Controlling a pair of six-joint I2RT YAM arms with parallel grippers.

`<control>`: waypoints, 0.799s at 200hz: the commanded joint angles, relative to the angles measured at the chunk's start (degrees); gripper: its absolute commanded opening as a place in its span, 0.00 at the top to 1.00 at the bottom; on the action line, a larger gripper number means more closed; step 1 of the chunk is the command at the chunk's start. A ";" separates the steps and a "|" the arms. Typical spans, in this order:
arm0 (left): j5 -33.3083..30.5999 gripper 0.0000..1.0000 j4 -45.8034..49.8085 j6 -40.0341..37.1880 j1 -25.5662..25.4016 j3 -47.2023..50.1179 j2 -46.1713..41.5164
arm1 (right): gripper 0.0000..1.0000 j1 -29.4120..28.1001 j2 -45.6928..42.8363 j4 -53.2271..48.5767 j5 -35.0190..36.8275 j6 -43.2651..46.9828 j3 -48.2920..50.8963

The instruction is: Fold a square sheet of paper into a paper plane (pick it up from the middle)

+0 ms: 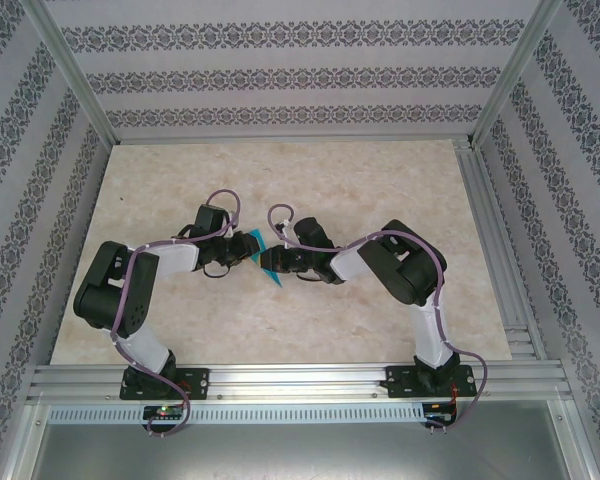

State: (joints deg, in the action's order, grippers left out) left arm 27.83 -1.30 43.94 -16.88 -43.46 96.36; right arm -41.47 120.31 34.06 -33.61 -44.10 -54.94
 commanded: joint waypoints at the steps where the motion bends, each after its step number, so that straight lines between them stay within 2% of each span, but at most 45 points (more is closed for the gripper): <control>1: -1.26 0.74 -2.39 0.39 0.44 -1.27 0.93 | 0.82 0.70 -0.89 -1.55 -0.66 -0.72 -0.62; 45: -1.44 0.74 -2.41 0.64 0.42 -1.47 1.45 | 0.77 1.13 -3.74 -3.17 -0.89 -0.50 0.40; 110: -0.99 0.74 -2.32 1.66 0.43 -2.42 2.51 | 0.68 0.96 -8.56 -10.00 2.24 7.36 2.26; 160: -0.76 0.74 -1.68 2.00 0.38 -3.12 2.34 | 0.62 -1.46 -11.68 -21.36 10.61 18.59 0.40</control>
State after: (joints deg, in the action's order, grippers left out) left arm 27.59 -1.34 45.30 -16.88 -44.91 98.06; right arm -41.17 110.74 19.88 -28.82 -33.82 -53.21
